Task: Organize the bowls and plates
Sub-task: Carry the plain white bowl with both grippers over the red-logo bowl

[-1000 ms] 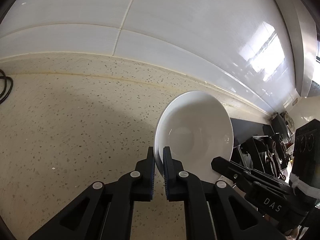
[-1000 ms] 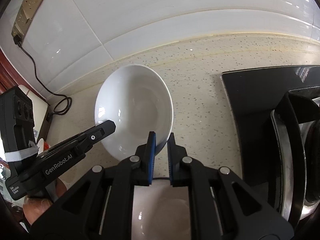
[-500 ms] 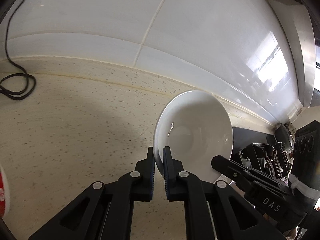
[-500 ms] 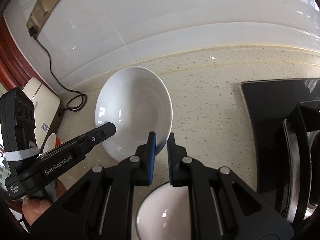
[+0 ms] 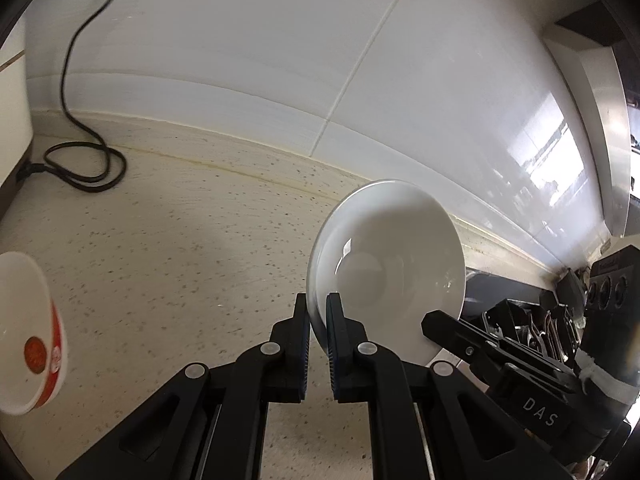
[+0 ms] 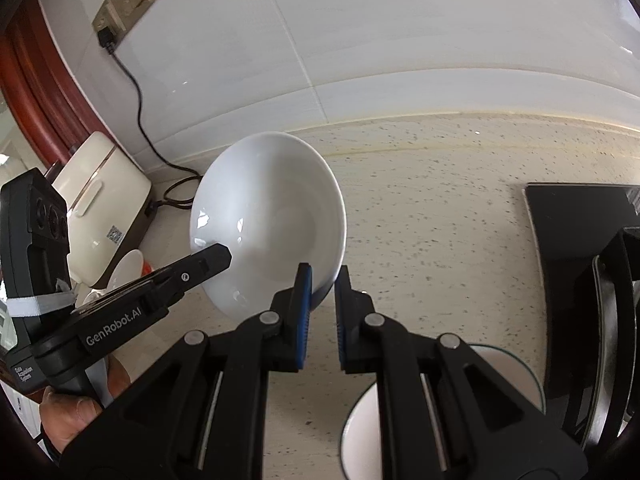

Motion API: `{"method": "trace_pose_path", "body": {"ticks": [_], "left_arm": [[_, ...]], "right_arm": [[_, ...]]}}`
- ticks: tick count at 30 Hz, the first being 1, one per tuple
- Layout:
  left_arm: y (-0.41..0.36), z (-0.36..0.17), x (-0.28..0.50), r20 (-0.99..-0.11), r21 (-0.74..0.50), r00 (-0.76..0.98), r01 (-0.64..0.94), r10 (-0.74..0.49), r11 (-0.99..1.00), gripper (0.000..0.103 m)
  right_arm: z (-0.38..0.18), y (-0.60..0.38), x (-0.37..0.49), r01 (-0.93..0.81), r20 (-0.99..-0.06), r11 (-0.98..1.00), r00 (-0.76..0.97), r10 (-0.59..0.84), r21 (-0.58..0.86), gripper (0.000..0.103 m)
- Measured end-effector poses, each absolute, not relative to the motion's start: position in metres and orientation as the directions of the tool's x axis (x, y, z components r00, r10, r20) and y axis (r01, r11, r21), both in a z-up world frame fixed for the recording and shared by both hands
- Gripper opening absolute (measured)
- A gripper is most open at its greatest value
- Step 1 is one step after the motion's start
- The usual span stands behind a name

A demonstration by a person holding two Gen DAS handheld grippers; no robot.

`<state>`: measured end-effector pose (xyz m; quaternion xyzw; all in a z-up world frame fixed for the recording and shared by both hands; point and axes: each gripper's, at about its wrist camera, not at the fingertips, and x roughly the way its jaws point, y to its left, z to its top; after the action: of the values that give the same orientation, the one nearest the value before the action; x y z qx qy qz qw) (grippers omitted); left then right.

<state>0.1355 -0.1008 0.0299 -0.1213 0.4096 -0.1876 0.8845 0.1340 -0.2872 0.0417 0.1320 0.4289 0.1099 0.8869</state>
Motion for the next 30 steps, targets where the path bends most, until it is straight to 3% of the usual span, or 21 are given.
{"method": "trace_pose_path", "body": {"ticks": [30], "left_arm": [[0.010, 0.072, 0.077, -0.602, -0.442, 0.706, 0.093, -0.372, 0.892, 0.007]], "right_arm": [[0.086, -0.167, 0.111, -0.293, -0.705, 0.928, 0.608, 0.367, 0.231, 0.017]]}}
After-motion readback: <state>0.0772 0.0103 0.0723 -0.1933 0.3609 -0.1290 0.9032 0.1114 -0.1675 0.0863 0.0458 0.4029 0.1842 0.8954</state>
